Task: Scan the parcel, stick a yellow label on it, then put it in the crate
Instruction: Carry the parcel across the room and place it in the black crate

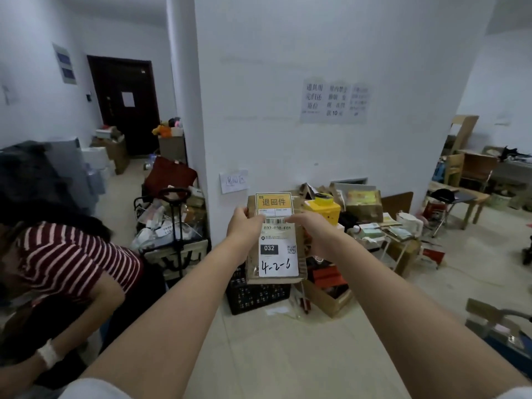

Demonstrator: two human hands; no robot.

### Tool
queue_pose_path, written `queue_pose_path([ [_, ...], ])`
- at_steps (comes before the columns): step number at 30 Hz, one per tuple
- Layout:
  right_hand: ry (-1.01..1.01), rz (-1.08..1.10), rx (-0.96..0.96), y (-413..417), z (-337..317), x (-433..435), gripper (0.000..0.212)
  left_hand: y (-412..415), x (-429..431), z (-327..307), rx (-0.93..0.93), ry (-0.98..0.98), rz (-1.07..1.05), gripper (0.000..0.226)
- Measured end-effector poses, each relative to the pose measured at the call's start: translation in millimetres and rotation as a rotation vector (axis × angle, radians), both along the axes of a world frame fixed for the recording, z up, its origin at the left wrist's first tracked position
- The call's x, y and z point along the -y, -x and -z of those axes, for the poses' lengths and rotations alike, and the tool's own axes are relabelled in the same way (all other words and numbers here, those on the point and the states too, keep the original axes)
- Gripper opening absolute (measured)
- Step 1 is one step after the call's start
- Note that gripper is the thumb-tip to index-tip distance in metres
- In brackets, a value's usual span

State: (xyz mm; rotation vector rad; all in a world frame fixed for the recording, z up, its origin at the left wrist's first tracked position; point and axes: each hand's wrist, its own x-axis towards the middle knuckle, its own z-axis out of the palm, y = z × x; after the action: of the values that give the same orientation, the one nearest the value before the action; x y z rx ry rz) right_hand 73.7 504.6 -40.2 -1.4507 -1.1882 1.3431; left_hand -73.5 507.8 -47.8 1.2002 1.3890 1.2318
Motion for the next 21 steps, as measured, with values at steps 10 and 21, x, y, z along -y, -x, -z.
queue_pose_path([
  [10, -0.049, -0.091, -0.011, 12, 31, -179, 0.028, 12, -168, 28, -0.004, 0.08, -0.027, 0.045],
  [21, -0.073, -0.222, 0.082, -5, -2, -417, 0.034, -2, -385, -1, 0.058, 0.074, -0.179, 0.036],
])
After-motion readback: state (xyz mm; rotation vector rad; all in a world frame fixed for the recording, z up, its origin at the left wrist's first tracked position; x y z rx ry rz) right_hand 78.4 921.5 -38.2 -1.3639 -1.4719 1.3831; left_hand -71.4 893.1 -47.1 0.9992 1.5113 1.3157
